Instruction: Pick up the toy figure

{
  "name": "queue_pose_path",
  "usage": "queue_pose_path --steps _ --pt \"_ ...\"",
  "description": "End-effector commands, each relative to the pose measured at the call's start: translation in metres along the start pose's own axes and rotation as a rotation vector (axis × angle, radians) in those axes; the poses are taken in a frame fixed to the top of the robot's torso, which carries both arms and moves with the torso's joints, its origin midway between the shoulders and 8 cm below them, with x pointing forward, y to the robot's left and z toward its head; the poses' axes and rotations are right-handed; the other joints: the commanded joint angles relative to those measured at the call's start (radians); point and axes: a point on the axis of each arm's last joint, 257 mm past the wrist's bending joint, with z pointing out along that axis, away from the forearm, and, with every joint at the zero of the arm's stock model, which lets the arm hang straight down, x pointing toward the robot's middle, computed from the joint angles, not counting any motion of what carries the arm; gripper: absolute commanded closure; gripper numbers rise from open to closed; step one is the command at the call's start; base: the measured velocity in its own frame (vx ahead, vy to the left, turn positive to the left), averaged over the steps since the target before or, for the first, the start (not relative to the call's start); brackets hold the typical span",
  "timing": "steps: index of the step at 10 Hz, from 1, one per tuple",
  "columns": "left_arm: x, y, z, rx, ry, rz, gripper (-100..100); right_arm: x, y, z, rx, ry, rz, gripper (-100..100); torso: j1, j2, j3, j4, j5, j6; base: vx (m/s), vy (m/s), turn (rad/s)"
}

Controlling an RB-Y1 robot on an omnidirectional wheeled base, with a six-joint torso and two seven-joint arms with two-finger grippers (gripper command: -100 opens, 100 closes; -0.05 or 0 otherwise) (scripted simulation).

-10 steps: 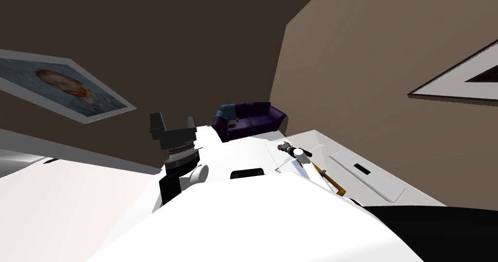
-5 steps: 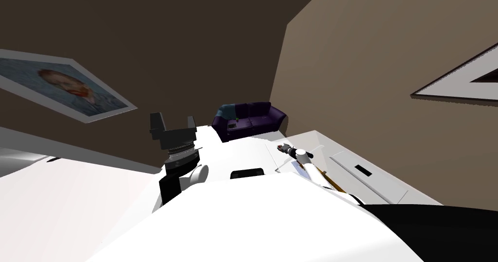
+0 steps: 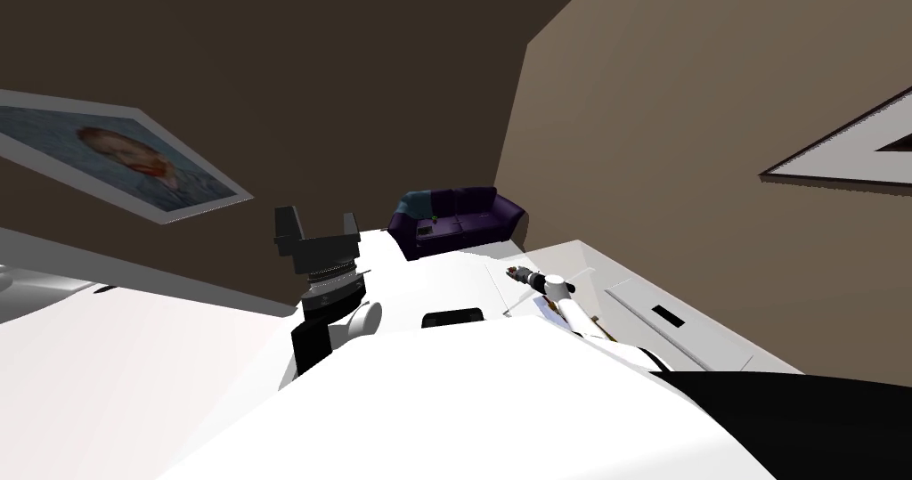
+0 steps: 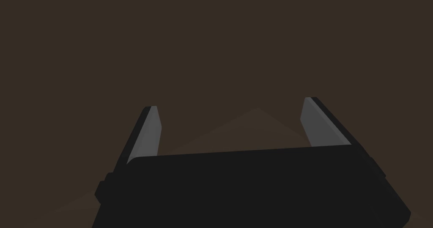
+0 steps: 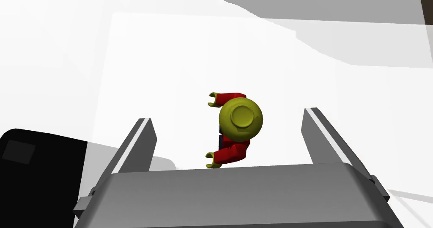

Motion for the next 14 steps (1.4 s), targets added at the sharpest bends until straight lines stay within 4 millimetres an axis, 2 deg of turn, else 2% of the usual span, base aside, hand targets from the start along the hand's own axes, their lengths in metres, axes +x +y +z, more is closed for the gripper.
queue_pose_path --steps 1,5,6,7,12,13,14 --pt "0.000 0.000 0.000 0.000 0.000 0.000 0 -0.005 -0.006 0.000 0.031 0.002 0.062 -100 0.000 0.000 0.000 0.000 0.000 0.000 0.004 -0.034 0.024" --pt "0.000 0.000 0.000 0.000 0.000 0.000 0 -0.009 -0.012 0.000 0.058 0.005 0.121 -100 0.000 0.000 0.000 0.000 0.000 0.000 0.005 -0.027 0.011" --pt "0.000 0.000 0.000 0.000 0.000 0.000 0 -0.009 -0.012 0.000 0.060 0.005 0.124 0 0.001 0.000 0.000 0.000 0.000 0.000 0.000 0.000 0.000" --pt "0.000 0.000 0.000 0.000 0.000 0.000 0 -0.011 -0.006 0.003 0.032 0.006 0.147 -100 0.002 0.000 0.000 0.000 0.000 0.000 -0.043 -0.023 0.264" --pt "0.000 0.000 0.000 0.000 0.000 0.000 0 -0.022 0.013 0.012 -0.072 0.002 0.244 -100 -0.003 0.007 0.004 0.002 -0.001 0.000 -0.109 -0.069 0.287" --pt "0.000 0.000 0.000 0.000 0.000 0.000 0 -0.020 0.010 0.011 -0.055 0.004 0.231 -100 -0.003 0.006 0.004 0.001 -0.001 0.000 -0.040 -0.036 0.058" --pt "0.000 0.000 0.000 0.000 0.000 0.000 0 -0.021 0.011 0.011 -0.060 0.004 0.232 100 -0.001 0.004 0.002 0.001 0.000 0.001 -0.008 -0.006 -0.011"
